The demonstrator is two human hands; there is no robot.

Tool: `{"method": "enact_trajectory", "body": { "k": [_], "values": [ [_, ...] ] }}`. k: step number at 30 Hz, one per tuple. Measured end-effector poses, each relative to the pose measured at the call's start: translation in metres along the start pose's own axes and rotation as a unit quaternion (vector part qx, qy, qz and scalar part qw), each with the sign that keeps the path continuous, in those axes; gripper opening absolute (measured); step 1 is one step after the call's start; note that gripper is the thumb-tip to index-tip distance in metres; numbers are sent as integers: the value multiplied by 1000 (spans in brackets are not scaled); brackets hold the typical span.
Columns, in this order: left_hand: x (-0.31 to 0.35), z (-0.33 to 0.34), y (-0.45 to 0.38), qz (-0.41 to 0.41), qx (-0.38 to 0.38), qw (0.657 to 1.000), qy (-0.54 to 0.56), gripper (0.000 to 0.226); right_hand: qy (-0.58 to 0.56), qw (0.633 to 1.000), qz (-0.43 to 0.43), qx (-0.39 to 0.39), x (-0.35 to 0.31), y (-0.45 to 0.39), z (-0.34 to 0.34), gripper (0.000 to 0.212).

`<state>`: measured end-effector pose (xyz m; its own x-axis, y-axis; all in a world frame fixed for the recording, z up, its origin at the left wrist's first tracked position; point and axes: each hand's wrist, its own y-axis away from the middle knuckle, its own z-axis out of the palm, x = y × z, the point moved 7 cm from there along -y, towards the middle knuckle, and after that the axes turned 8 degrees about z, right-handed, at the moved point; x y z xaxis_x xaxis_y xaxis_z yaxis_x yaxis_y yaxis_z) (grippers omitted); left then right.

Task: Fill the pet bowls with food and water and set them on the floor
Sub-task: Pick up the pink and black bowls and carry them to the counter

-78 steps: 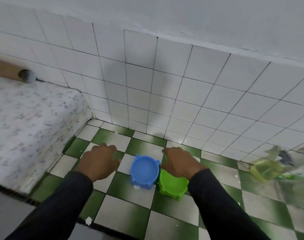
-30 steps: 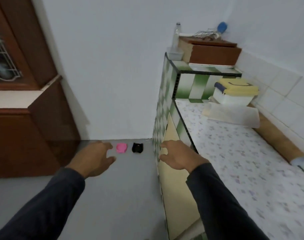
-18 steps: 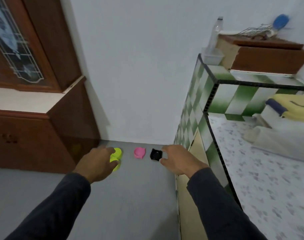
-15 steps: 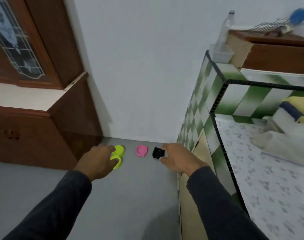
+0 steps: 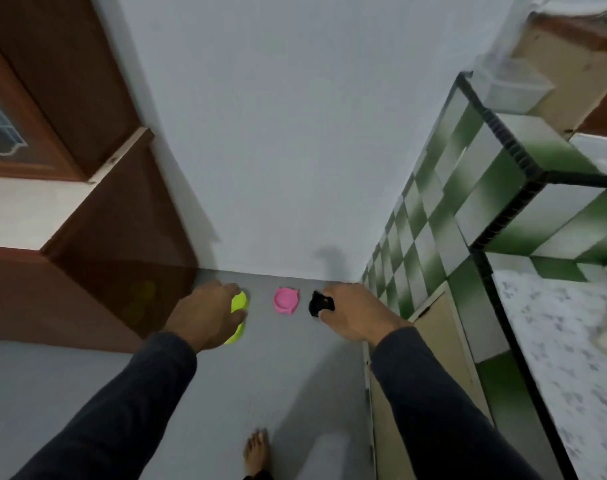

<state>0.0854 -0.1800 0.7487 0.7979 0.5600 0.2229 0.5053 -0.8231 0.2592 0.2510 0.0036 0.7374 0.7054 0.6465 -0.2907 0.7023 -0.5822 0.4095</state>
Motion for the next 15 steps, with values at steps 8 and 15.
{"method": "enact_trajectory", "body": {
  "k": [8, 15],
  "values": [
    [-24, -9, -107, 32, -32, 999, -11, 50, -29, 999, 39, 15, 0, -93, -18, 23],
    [-26, 7, -189, 31, -67, 997, -1, 54, -29, 998, 52, 7, 25, -167, -16, 25]
  ]
}}
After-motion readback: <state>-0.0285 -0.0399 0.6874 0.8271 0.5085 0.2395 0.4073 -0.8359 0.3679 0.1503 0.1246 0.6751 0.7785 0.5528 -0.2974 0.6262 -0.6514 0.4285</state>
